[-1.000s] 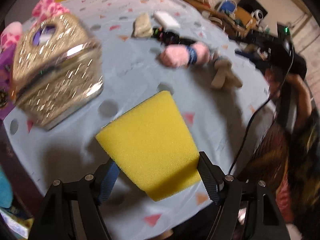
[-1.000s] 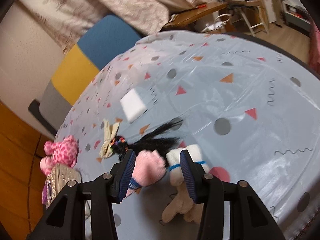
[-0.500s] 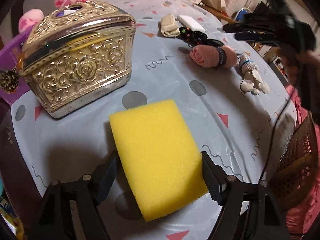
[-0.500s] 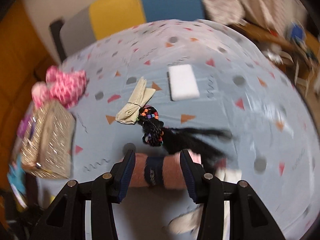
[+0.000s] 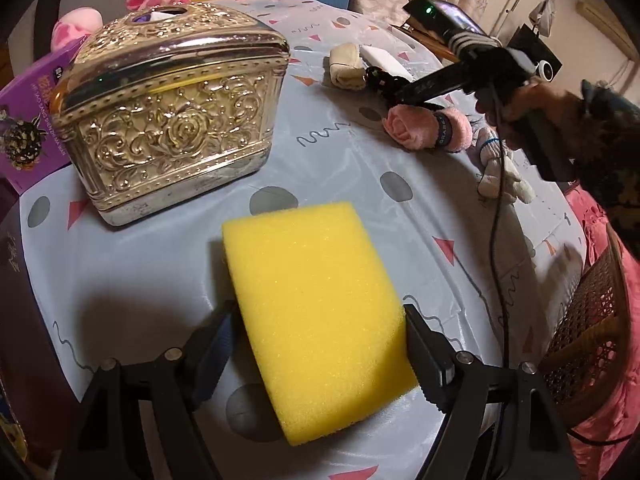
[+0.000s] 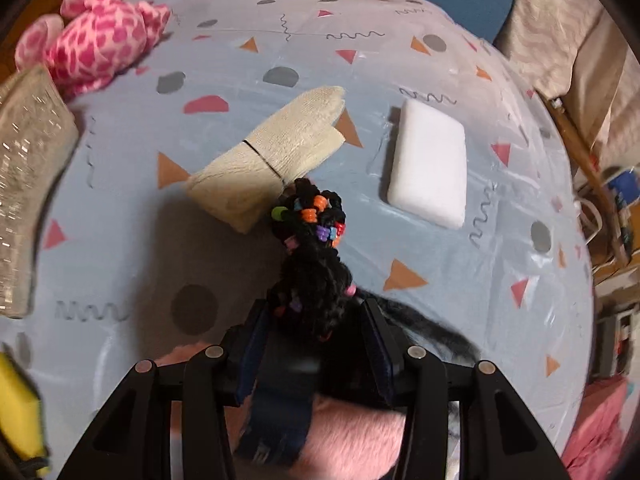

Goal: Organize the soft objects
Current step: 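Lift the yellow sponge with the left tool while the right tool grasps the black-haired doll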

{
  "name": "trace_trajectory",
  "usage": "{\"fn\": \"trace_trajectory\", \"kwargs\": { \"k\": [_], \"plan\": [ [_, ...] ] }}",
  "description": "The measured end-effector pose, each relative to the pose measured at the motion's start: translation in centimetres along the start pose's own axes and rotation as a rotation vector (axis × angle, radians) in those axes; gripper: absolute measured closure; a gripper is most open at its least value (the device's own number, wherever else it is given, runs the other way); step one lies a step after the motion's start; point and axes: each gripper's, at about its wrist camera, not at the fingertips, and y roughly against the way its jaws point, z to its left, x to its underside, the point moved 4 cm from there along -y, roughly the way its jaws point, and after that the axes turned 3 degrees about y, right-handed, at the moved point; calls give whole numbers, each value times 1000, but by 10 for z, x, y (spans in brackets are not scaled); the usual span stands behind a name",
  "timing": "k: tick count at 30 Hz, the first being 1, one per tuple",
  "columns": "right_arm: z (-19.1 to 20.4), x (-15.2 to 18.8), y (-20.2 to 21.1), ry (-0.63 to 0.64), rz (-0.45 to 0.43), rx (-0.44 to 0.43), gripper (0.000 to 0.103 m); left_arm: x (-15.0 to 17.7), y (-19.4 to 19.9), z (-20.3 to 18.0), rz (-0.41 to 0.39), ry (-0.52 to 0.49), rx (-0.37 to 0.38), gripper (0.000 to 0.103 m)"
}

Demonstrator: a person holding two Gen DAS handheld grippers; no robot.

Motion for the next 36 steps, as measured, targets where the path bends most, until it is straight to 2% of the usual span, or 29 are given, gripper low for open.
{"fn": "trace_trajectory", "kwargs": {
  "k": [1, 6, 12, 15, 18, 22, 24, 29, 31, 32, 36],
  "plan": [
    [1, 0, 0, 2, -18, 5, 68, 1, 0, 0, -2, 0, 1, 23],
    [4, 1, 12, -9, -62, 33, 74, 4, 2, -2, -15, -13, -5, 24],
    [13, -11, 89, 1, -292, 60, 74, 8, 2, -5, -39, -17, -9, 24],
    [31, -8, 123, 46, -342, 12, 74, 12, 3, -6, -49, -17, -13, 24],
    [54, 4, 143, 106, -327, -52, 74, 16, 5, -6, -55, -14, -16, 25],
    [90, 32, 139, 161, -220, -154, 74, 19, 8, -1, -63, 2, -16, 26],
    [109, 50, 124, 172, -160, -207, 74, 20, 10, 0, -65, 8, -16, 27],
    [135, 80, 61, 117, -19, -246, 73, 24, 17, 2, -67, 12, -35, 28],
    [137, 80, 55, 120, -66, -194, 70, 27, 19, 3, -70, 11, -41, 29],
    [138, 79, 54, 124, -59, -189, 70, 28, 20, 4, -70, 14, -42, 29],
    [132, 78, 47, 87, -72, -214, 63, 30, 21, 3, -73, 20, -57, 29]
  ]
}}
